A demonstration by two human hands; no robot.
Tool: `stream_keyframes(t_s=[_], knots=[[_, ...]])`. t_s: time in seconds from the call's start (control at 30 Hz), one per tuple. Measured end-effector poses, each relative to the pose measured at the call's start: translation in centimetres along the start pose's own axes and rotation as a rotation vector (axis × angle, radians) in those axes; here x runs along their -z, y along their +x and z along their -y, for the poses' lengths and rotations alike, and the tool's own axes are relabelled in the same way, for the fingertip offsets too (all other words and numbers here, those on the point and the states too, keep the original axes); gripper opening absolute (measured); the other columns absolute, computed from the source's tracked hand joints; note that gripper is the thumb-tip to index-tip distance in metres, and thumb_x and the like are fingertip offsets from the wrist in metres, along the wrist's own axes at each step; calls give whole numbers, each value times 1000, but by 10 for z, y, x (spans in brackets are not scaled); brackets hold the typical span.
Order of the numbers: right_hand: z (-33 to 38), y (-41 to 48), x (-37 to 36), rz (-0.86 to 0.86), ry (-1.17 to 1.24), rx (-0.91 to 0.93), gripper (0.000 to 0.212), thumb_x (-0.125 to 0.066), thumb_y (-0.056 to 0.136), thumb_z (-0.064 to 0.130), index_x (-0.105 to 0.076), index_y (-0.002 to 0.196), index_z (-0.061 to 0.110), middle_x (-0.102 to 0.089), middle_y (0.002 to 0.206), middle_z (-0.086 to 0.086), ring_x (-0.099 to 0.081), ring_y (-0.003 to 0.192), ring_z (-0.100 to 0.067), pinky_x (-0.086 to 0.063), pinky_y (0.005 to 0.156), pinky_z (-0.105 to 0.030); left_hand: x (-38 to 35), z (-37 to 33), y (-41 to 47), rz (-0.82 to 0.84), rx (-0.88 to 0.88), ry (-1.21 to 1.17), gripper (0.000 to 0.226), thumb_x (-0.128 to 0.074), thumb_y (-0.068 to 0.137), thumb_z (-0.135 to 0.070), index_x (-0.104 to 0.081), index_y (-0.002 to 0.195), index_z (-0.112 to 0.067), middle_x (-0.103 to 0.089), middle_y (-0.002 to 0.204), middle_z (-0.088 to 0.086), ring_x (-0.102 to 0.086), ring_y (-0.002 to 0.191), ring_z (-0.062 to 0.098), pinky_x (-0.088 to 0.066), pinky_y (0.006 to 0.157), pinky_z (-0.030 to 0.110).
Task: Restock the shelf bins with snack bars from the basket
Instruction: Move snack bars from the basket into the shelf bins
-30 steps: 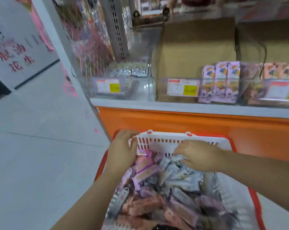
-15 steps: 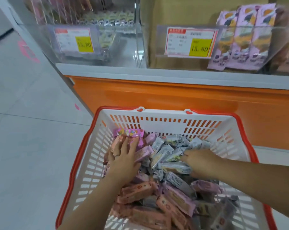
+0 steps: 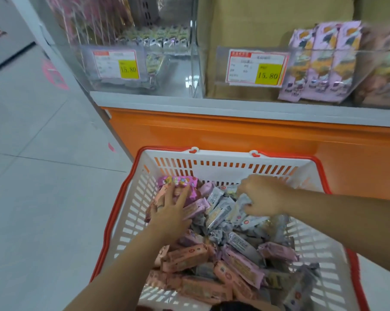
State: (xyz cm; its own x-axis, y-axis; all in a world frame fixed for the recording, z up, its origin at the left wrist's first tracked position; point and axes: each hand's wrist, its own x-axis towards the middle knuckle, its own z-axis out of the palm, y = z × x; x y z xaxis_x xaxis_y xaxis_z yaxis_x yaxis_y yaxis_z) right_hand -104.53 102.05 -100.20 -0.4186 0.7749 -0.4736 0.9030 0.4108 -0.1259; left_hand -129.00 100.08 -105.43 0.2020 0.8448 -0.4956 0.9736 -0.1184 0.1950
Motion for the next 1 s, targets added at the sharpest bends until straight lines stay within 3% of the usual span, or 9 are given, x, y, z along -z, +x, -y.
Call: stream_keyframes(t_s=[0.17,0.27,0.33,0.43,0.57,0.67,0.77,0.9,1.0], knots=[[22,-28,73,-122,280,-10,30,-56,92,33,-57,116,16,-47,75,15,-52,75,-11,-42,66,-26,48,-13,-26,-78,-181,-147,63,-48,96,-44,-21,150,-30,3,159,2,-16,144,29,-21,115,42],[35,-48,109,-200,407,-25,22,-54,94,35,-60,100,14,-49,77,10,-46,66,-6,-37,59,-24,82,-25,-54,-202,-278,-314,49,-50,97,-27,-35,144,-28,-11,157,0,-44,127,22,-32,99,21],[40,-62,127,-236,577,-46,27,-54,95,34,-62,93,8,-57,81,-1,-55,65,-12,-47,62,-30,100,-29,-74,-320,-329,-406,45,-52,97,-22,-41,139,-31,-22,151,-4,-49,121,14,-33,90,12],[48,-85,144,-290,793,-98,32,-55,95,34,-58,78,7,-60,72,-3,-58,60,-15,-50,60,-25,123,-32,-104,-442,-408,-565,35,-52,97,-18,-50,126,-37,-38,136,-13,-56,102,-1,-36,78,-1],[68,-106,160,-424,1101,-181,28,-57,93,36,-62,81,10,-64,71,-6,-57,56,-16,-48,52,-22,143,-37,-138,-531,-397,-854,24,-56,94,-21,-56,111,-39,-60,119,-12,-61,98,-4,-45,72,4],[91,-120,168,-462,1420,-218,23,-60,91,37,-62,89,14,-63,72,-8,-57,61,-19,-53,71,-33,153,-42,-152,-656,-334,-963,25,-61,91,-22,-56,110,-38,-64,110,-14,-64,96,3,-48,72,10],[110,-128,169,-449,1658,-224,22,-60,90,42,-60,91,20,-65,74,-5,-60,66,-18,-52,83,-35,161,-49,-158,-764,-203,-1084,39,-63,90,-24,-51,127,-24,-65,104,-9,-65,96,11,-53,83,29],[135,-130,167,-364,1854,-208,23,-61,90,39,-62,101,20,-66,78,-2,-58,64,-15,-49,73,-29,171,-68,-166,-584,-228,-1536,41,-61,91,-20,-47,129,-13,-66,104,4,-68,92,14,-53,75,26],[147,-132,164,-270,1845,-144,18,-59,91,38,-63,97,21,-67,78,0,-59,69,-14,-50,80,-31,174,-77,-166,-497,-300,-1622,34,-59,93,-23,-54,123,-8,-61,98,9,-64,84,18,-54,75,26]])
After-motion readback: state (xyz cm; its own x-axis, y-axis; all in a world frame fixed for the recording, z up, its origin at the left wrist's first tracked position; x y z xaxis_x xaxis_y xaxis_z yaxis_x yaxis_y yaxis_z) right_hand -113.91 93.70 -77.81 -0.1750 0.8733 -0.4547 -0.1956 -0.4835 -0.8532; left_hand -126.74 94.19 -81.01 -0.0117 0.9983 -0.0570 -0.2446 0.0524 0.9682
